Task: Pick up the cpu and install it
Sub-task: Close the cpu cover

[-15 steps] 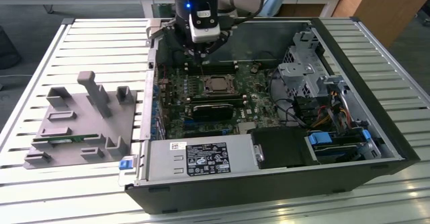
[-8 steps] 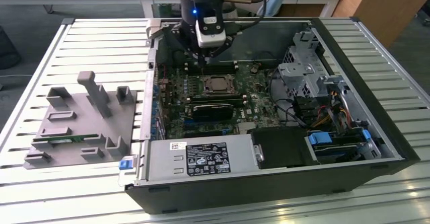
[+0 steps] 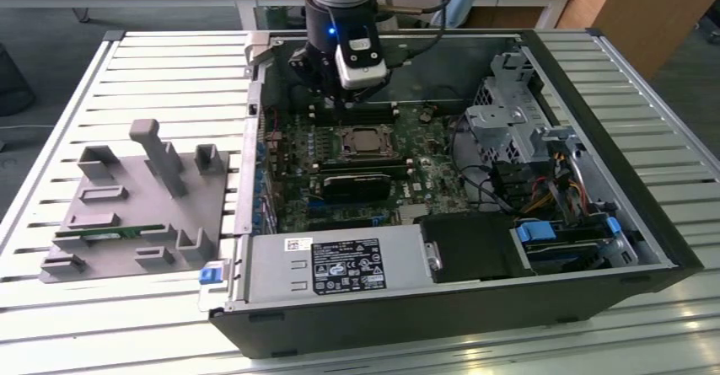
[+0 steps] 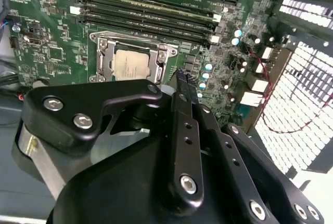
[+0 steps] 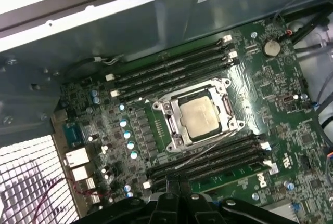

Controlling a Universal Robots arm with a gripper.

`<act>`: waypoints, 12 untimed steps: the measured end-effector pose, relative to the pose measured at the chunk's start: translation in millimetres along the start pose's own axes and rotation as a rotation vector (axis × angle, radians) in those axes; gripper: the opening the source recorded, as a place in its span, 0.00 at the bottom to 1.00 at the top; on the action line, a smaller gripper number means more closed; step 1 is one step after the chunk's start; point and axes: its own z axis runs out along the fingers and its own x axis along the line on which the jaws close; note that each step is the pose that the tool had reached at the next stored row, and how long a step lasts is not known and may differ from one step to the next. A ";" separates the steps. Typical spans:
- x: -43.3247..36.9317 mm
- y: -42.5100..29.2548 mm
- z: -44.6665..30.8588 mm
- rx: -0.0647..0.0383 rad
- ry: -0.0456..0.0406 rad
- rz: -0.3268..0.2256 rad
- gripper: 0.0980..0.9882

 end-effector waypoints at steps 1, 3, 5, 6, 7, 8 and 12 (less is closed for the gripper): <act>-0.8 0.7 1.9 0.001 0.0020 0.000 0.01; -2.5 2.0 5.6 0.001 0.0044 0.000 0.01; -3.4 2.6 9.2 0.002 0.0054 -0.004 0.01; -3.5 2.6 10.9 0.002 0.0062 -0.010 0.01; -3.5 2.6 12.5 0.002 0.0068 -0.020 0.01; -3.6 2.6 13.9 0.002 0.0075 -0.031 0.01; -5.7 4.7 20.0 0.003 0.0107 -0.044 0.01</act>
